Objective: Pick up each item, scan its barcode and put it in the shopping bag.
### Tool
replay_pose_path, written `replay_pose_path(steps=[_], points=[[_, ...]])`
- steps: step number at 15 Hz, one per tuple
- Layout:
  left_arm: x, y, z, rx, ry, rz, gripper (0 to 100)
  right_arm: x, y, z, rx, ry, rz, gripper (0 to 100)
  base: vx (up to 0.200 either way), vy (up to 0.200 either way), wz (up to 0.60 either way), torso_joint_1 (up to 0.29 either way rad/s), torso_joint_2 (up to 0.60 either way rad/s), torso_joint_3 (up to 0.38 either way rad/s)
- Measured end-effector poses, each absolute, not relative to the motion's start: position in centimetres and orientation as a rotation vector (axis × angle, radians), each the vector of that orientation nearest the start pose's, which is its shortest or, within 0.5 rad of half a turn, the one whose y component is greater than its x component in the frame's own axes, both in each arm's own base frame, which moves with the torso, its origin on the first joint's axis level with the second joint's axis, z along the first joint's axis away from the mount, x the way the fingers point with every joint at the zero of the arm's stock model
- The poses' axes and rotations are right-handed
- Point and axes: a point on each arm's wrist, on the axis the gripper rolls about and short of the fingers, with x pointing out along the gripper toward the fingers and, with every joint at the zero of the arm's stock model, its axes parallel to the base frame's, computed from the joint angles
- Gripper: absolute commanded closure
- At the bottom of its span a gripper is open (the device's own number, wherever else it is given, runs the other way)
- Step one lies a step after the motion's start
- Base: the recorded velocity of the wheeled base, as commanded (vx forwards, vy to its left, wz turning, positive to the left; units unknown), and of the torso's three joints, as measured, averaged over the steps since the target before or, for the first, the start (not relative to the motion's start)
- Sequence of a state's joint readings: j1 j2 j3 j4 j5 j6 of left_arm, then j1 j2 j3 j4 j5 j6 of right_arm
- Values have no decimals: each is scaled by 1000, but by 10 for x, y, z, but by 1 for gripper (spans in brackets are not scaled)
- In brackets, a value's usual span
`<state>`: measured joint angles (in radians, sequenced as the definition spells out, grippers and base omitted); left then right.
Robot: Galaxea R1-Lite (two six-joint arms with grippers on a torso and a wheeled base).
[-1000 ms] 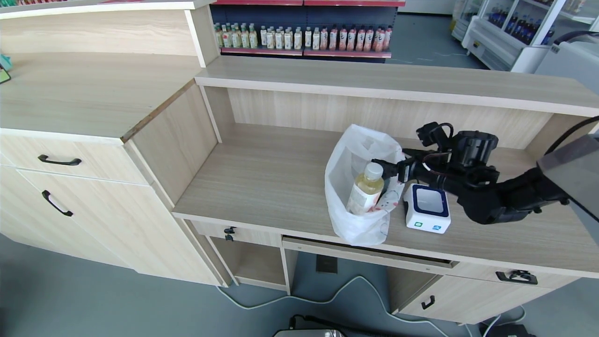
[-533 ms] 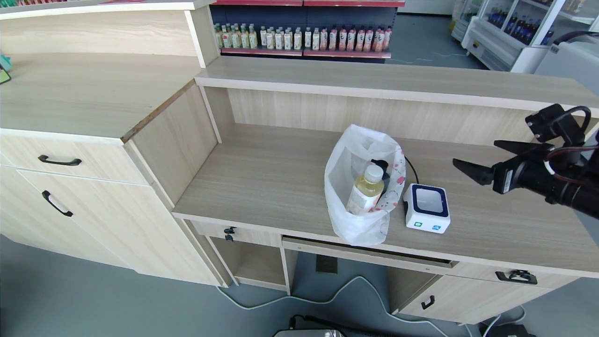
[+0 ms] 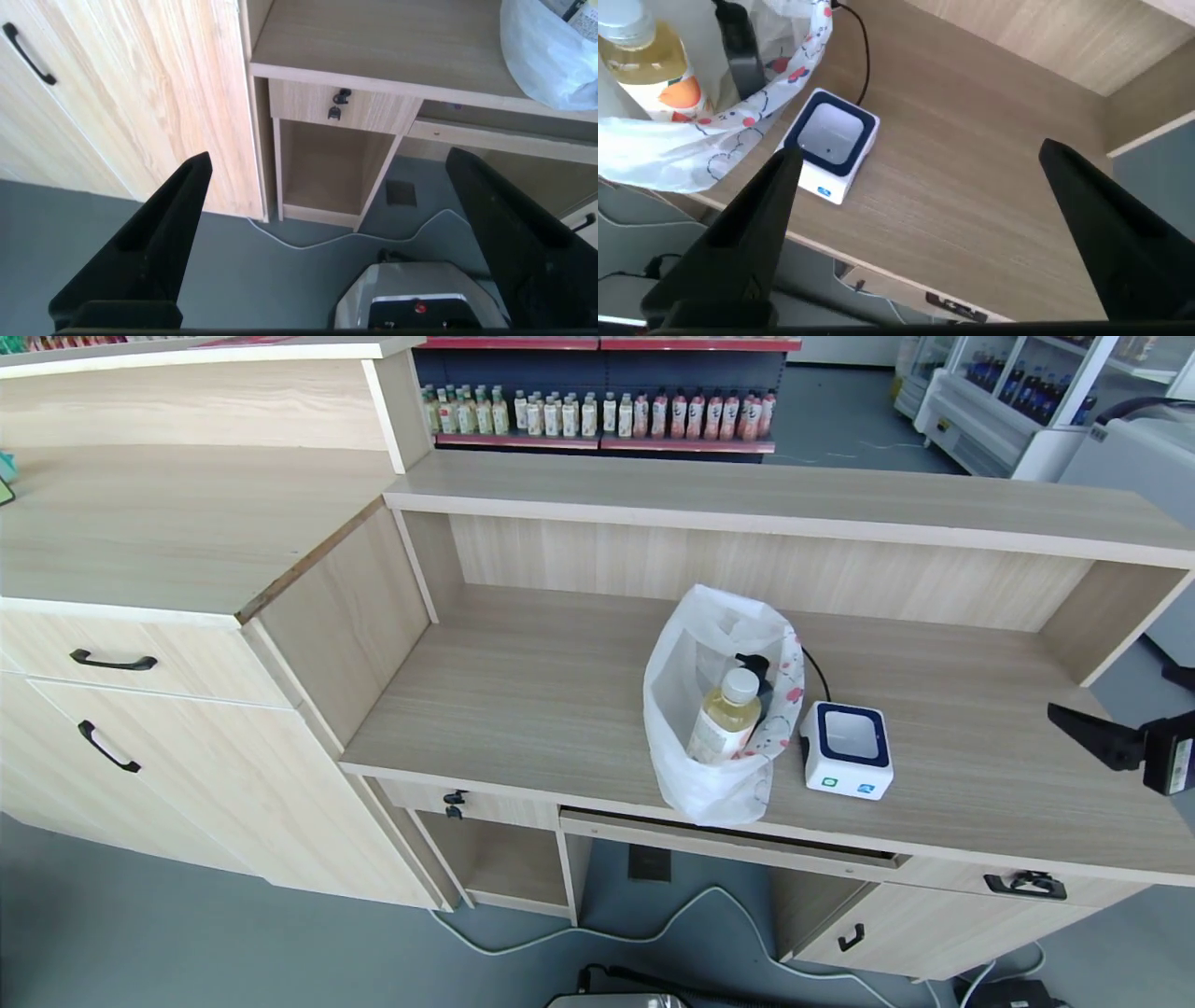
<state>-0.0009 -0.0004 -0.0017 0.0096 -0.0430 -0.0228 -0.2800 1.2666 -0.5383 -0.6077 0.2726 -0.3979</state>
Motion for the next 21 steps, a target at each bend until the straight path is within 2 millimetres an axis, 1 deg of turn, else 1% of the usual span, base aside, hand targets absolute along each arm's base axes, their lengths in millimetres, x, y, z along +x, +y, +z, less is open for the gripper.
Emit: replay_pose_path(steps=[1, 4, 7, 9, 11, 14, 17, 19, 21], points=[[-23, -1, 75, -23, 8, -44, 0, 180, -47, 216, -370, 108, -12, 0, 0, 0, -600, 2, 2, 2], [-23, -1, 75, -23, 8, -45, 0, 166, -44, 215, -358, 85, -29, 0, 0, 0, 0, 0, 0, 0], [-23, -1, 75, -23, 8, -44, 0, 148, -37, 207, -234, 58, -31, 0, 0, 0, 0, 0, 0, 0], [-23, -1, 75, -23, 8, -45, 0, 129, -32, 191, -215, 79, -42, 0, 0, 0, 0, 0, 0, 0], [-23, -1, 75, -23, 8, -44, 0, 97, -23, 160, -193, 129, -87, 0, 0, 0, 0, 0, 0, 0], [-23, -1, 75, -23, 8, -44, 0, 53, -10, 127, -145, 194, -132, 0, 0, 0, 0, 0, 0, 0], [-23, -1, 75, -23, 8, -44, 0, 17, -2, 103, -128, 201, -108, 0, 0, 0, 0, 0, 0, 0], [-23, -1, 75, -23, 8, -44, 0, 0, 0, 91, -131, 151, -57, 0, 0, 0, 0, 0, 0, 0], [-23, -1, 75, -23, 8, -45, 0, -11, 0, 86, -129, 71, 7, 0, 0, 0, 0, 0, 0, 0]])
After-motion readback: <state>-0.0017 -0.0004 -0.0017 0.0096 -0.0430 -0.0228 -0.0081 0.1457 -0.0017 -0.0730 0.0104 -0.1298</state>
